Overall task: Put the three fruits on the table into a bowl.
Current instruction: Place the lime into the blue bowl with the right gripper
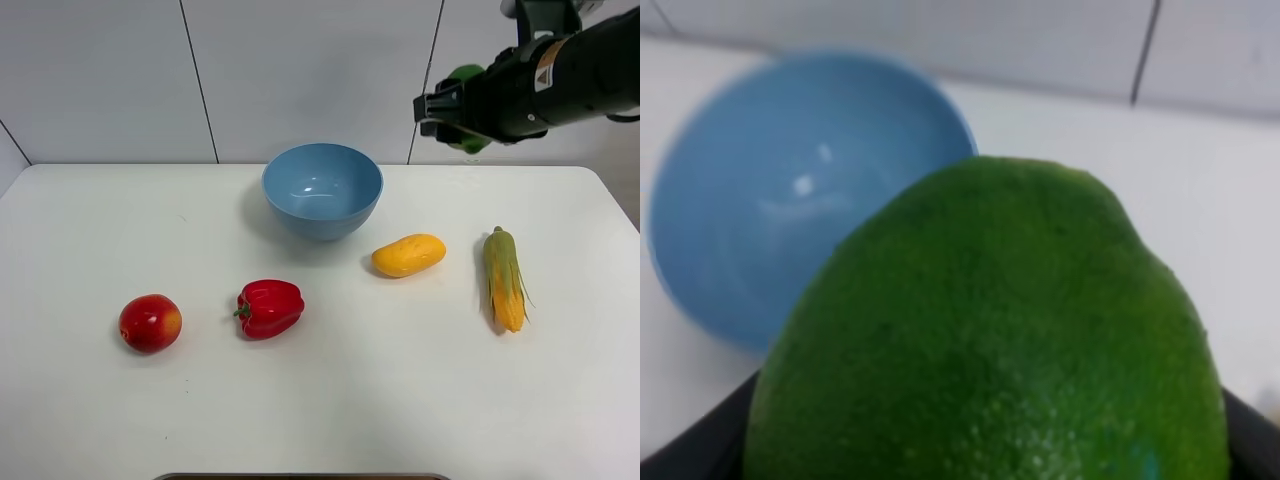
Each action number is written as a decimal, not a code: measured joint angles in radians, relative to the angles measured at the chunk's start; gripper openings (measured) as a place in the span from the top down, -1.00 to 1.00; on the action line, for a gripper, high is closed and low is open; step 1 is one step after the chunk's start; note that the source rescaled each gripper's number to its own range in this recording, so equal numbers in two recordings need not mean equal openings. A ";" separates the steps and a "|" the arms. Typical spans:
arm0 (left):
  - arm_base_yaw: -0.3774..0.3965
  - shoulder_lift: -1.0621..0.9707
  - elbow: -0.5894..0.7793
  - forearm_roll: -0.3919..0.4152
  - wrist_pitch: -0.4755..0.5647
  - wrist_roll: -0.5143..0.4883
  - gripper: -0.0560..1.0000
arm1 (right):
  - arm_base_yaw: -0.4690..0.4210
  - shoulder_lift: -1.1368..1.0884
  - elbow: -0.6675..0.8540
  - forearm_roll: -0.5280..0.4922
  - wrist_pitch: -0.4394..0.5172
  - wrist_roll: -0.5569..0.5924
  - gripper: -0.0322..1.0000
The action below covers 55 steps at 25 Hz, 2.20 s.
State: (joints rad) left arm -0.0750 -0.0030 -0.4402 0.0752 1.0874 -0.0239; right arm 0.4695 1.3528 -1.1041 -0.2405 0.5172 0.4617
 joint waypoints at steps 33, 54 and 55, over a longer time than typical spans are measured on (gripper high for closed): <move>0.000 0.000 0.000 0.000 0.000 0.000 -1.00 | 0.047 0.772 -0.664 0.088 -0.102 -0.199 0.70; 0.000 0.000 0.000 0.000 0.000 0.000 -1.00 | 0.057 0.980 -0.666 0.116 -0.113 -0.200 0.70; 0.000 0.000 0.000 0.000 0.000 0.000 -1.00 | 0.057 0.987 -0.666 0.116 -0.117 -0.200 0.70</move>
State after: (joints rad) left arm -0.0750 -0.0030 -0.4402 0.0752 1.0874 -0.0237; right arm 0.5262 2.3394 -1.7703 -0.1249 0.4000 0.2613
